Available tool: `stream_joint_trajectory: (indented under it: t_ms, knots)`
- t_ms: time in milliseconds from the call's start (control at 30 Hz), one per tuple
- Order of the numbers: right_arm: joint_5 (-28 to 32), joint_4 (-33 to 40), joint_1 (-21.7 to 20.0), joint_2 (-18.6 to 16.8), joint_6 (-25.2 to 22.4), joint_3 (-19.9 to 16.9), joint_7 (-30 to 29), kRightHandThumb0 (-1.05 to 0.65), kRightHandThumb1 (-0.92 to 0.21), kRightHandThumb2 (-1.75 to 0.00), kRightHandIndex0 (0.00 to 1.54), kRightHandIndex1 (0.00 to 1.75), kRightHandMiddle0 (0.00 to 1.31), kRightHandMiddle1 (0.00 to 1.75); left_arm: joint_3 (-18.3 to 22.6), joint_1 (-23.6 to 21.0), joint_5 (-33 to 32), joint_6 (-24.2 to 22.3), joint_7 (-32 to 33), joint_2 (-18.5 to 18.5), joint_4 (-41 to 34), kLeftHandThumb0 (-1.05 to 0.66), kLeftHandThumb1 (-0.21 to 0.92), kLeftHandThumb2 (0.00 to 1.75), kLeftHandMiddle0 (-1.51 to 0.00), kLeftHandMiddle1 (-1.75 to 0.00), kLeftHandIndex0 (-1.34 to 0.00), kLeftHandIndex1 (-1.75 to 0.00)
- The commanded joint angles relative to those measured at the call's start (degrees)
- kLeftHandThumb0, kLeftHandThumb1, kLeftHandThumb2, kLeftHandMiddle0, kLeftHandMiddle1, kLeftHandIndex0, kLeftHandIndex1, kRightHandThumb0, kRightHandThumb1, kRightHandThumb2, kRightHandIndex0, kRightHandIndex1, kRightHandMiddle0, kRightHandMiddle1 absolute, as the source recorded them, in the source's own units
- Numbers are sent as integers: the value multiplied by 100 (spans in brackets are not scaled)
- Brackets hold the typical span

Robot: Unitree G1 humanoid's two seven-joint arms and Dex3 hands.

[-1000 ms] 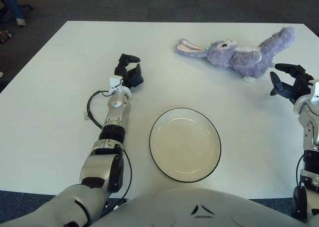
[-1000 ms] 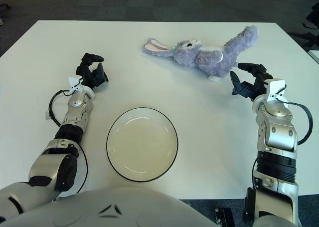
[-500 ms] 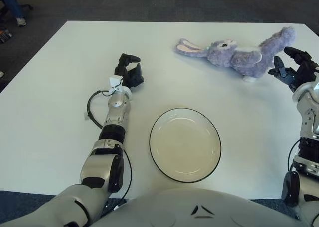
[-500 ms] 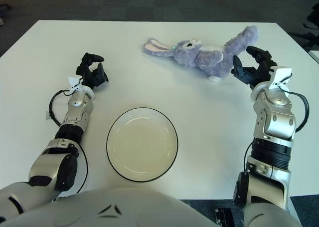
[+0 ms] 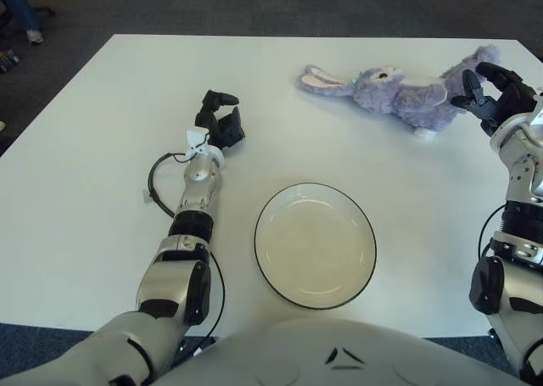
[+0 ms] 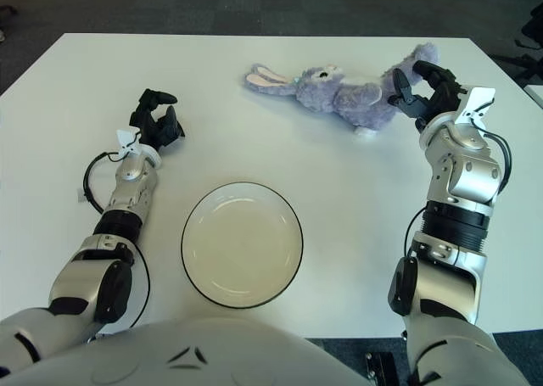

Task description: Put the doll into the plate.

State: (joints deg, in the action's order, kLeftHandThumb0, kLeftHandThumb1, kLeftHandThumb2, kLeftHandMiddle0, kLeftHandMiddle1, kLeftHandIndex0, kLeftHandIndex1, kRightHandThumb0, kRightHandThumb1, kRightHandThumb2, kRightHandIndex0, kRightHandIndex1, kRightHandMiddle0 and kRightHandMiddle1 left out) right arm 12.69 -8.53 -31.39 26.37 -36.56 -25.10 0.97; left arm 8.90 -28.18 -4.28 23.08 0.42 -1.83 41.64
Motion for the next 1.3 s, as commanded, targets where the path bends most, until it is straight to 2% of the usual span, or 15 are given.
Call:
stream_joint_trajectory:
  t_ms: [0,267,533,733,800,967,1067,1267]
  knots:
    - [55,-234,-286,101,-111,-97,-110,-77,-71,-46,18,76,0,34,18,101,-49,-92,-34,9,138,-39,61,93,-100,-175,-38,-175]
    - [-71,-537,-596,182,-226,-4,-225,-75,-65,-48,16,81,0,47,22,118,-39,-69,-4,20,111,-39,62,93,-100,-175,-38,-175]
    - [30,-649,-791,137,-514,-128,-388,-73,-59,-53,14,85,0,42,28,134,-43,-70,20,43,77,-39,62,93,-100,-175,-38,-175]
    - [96,-732,-907,105,-629,-233,-499,-73,-56,-58,14,98,0,41,27,156,-37,-101,39,53,41,-39,62,93,-100,-175,-38,-175]
    - [113,-802,-977,120,-700,-274,-537,-69,-52,-63,15,109,0,44,29,159,-39,-113,36,53,37,-39,62,92,-101,-175,-38,-175]
    - [81,-874,-1087,166,-914,-302,-616,-63,-47,-70,14,114,0,50,28,165,-37,-109,26,48,41,-39,62,92,-101,-175,-37,-175]
    - [67,-871,-1128,190,-1061,-313,-663,-63,-47,-72,13,102,0,42,31,167,-43,-107,23,51,38,-39,62,92,-101,-175,-37,-175]
    - [62,-914,-1201,269,-1357,-349,-687,-64,-52,-70,15,100,0,26,30,170,-33,-94,33,52,39,-39,62,93,-101,-175,-38,-175]
